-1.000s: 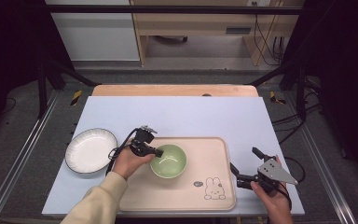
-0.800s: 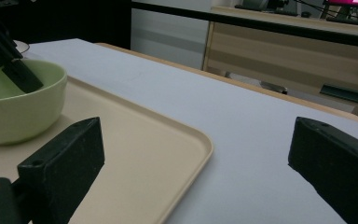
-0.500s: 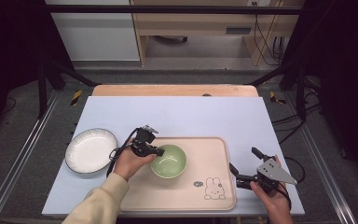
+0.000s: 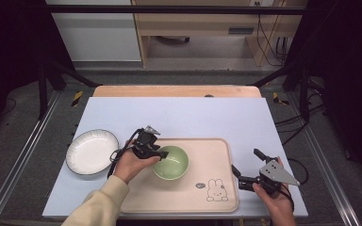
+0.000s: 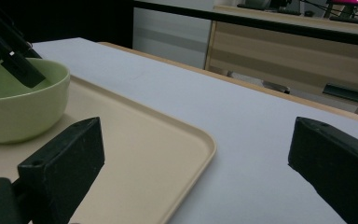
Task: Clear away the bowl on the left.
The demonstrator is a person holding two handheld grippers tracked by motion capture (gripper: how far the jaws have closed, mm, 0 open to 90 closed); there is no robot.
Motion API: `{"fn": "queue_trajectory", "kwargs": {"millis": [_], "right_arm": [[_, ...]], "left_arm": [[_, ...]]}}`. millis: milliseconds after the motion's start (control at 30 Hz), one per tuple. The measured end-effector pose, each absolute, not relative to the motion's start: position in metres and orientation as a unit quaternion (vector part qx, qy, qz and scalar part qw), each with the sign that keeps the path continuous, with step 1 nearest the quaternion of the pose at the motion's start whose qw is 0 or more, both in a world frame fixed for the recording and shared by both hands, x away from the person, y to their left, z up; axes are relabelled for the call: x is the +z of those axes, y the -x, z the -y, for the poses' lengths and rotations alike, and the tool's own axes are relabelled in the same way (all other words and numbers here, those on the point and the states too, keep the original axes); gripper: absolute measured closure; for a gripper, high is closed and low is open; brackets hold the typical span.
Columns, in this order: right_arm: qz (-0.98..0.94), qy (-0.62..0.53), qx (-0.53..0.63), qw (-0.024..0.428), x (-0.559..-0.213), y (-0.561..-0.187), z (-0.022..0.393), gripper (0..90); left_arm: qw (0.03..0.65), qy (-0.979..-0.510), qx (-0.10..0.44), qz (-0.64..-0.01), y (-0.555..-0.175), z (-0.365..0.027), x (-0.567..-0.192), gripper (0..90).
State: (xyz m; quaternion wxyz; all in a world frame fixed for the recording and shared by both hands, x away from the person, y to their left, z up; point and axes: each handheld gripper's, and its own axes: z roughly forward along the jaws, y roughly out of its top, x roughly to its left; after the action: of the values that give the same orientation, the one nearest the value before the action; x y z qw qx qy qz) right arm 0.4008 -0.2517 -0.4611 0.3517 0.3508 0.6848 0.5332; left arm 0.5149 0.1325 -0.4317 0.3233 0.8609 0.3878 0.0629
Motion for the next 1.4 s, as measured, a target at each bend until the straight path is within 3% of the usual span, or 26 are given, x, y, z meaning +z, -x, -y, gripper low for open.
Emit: {"fn": "queue_trajectory", "kwargs": {"millis": [433, 1400], "right_arm": [[-0.686, -0.351, 0.533, 0.349, -0.461, -0.401, 0.251, 3.7], [-0.684, -0.352, 0.534, 0.351, -0.461, -0.4, 0.252, 3.6]], "left_arm": [[0.362, -0.852, 0.076, -0.371, -0.512, -0.135, -0.425, 9.3], [0.517, -0.797, 0.15, -0.274, -0.485, -0.145, -0.394, 5.7]]}}
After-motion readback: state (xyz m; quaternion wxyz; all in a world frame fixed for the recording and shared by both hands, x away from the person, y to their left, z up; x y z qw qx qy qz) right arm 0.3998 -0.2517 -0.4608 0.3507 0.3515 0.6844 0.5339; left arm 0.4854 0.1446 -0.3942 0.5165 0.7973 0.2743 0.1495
